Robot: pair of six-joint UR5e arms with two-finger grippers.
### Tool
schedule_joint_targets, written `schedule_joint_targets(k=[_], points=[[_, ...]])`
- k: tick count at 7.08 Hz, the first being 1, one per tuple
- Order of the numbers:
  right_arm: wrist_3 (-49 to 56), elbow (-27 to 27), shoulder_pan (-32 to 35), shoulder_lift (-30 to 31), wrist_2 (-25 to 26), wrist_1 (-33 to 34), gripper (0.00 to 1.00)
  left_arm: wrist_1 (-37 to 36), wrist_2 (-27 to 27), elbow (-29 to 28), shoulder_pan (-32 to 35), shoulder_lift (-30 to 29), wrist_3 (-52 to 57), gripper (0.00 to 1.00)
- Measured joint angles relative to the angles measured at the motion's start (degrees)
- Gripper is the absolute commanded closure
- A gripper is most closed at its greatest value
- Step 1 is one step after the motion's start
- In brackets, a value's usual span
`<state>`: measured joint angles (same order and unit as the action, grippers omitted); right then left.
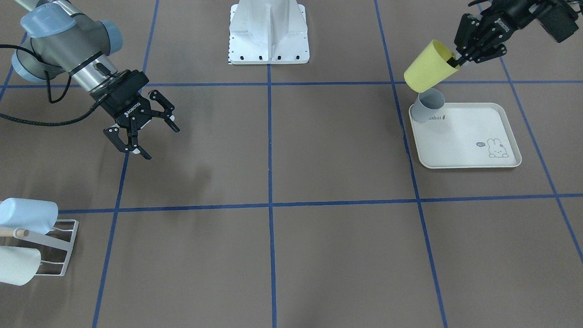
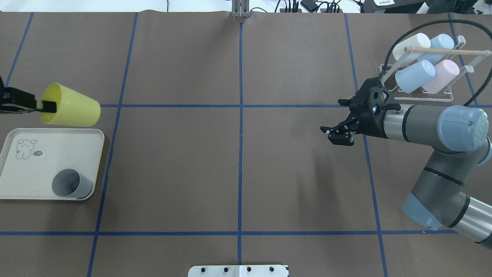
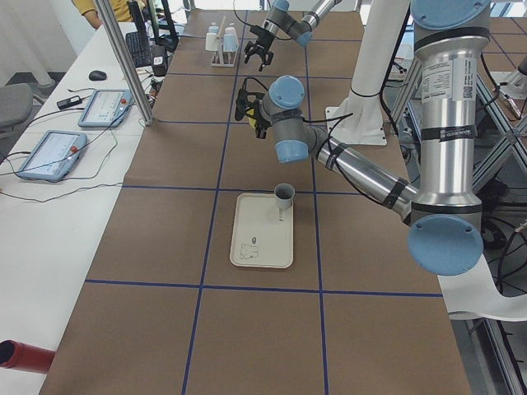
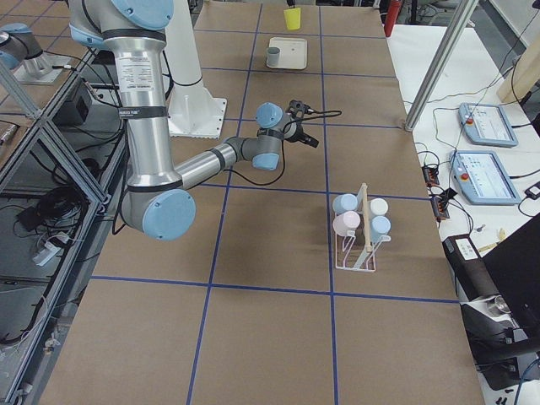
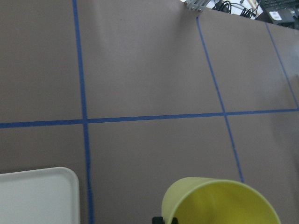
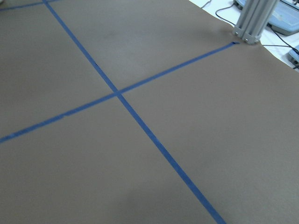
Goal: Transfer IKEA cup to right arm and place on rack
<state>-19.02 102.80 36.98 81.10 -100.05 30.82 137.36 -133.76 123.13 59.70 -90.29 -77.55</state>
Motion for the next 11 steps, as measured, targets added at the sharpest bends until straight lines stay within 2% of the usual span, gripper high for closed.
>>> schedule_joint_targets(k=[2, 5, 8, 11], points=[[-1.7, 0.1, -3.9, -4.4, 0.9, -1.2, 0.00, -0.1, -0.1, -0.6, -5.6, -9.8, -12.6, 1.00], [-1.4, 0.4, -9.5, -10.4, 4.3, -1.9, 0.00, -0.1, 6.5, -4.5, -15.0, -18.1, -15.2, 1.00], [-1.2, 0.3, -12.8, -11.1, 5.6, -8.6, 0.00, 0.0, 11.3, -7.5, -21.3, -21.7, -15.1, 1.00], [-0.1, 0.4, -14.0, -11.1, 5.7, -12.6, 0.00, 0.0, 13.1, -8.3, -23.8, -22.4, -15.0, 1.00]])
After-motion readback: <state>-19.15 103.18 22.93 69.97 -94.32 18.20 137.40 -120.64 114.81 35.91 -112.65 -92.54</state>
